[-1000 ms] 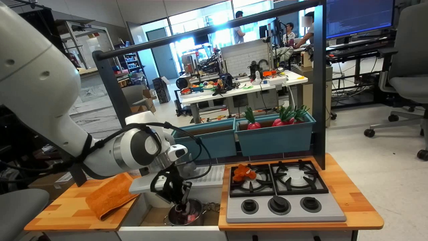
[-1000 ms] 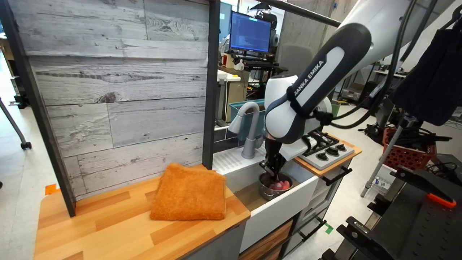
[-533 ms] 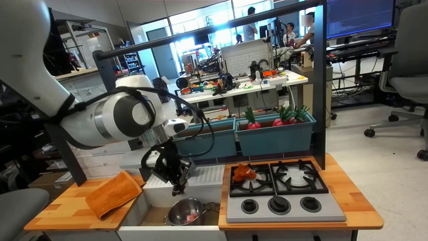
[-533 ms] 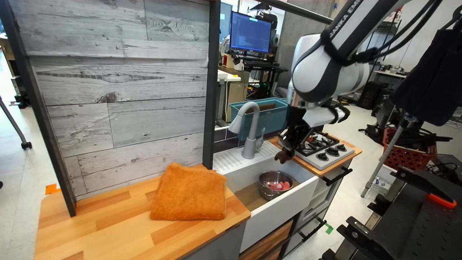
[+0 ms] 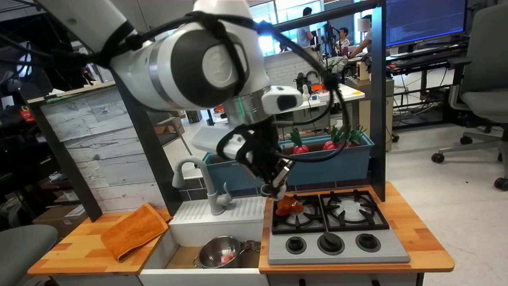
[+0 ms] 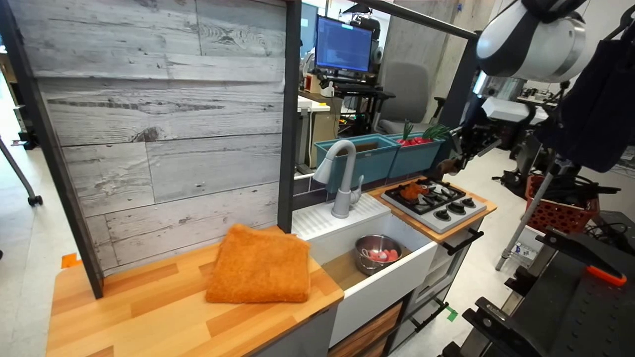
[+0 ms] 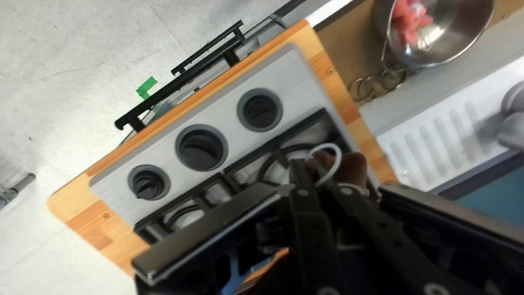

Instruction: Use the towel to wipe the table, then put the dolls on the stove

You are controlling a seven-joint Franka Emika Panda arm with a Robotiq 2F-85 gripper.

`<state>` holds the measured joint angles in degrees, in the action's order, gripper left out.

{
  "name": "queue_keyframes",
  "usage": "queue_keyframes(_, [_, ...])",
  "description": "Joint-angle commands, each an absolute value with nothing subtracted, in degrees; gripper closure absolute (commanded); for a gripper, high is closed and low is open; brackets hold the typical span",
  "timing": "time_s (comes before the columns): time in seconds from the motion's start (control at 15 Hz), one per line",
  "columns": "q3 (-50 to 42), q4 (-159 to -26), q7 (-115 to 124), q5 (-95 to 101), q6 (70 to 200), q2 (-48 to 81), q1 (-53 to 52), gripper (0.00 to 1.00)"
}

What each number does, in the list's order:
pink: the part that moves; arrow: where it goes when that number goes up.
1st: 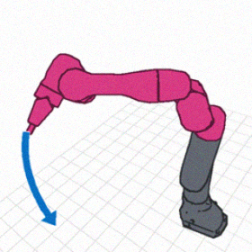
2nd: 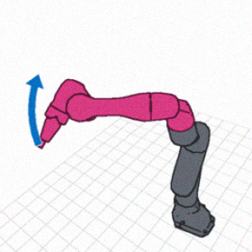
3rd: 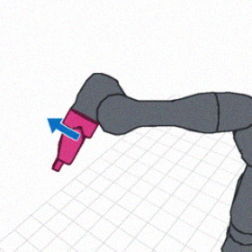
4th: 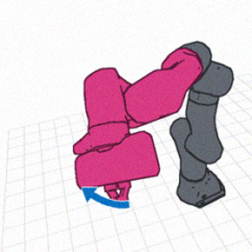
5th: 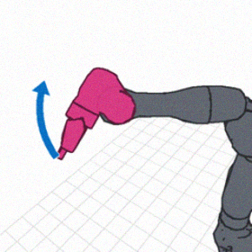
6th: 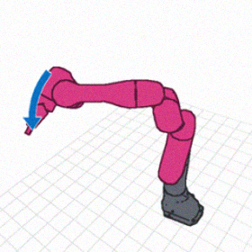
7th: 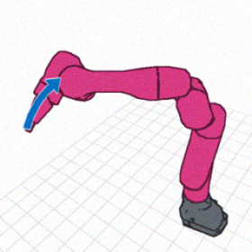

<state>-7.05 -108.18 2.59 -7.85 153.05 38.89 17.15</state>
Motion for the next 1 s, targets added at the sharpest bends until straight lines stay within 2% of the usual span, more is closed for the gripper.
queue_keyframes(0.0, [-7.4, -103.5, 7.0, -13.1, 152.5, 41.2, 19.6, 0.99])
queue_keyframes(0.47, [-9.6, -83.2, 21.5, -19.1, 140.9, 56.0, 22.7, 0.99])
queue_keyframes(0.93, [-6.9, -66.4, 28.3, -28.6, 132.4, 64.9, 31.0, 0.99])
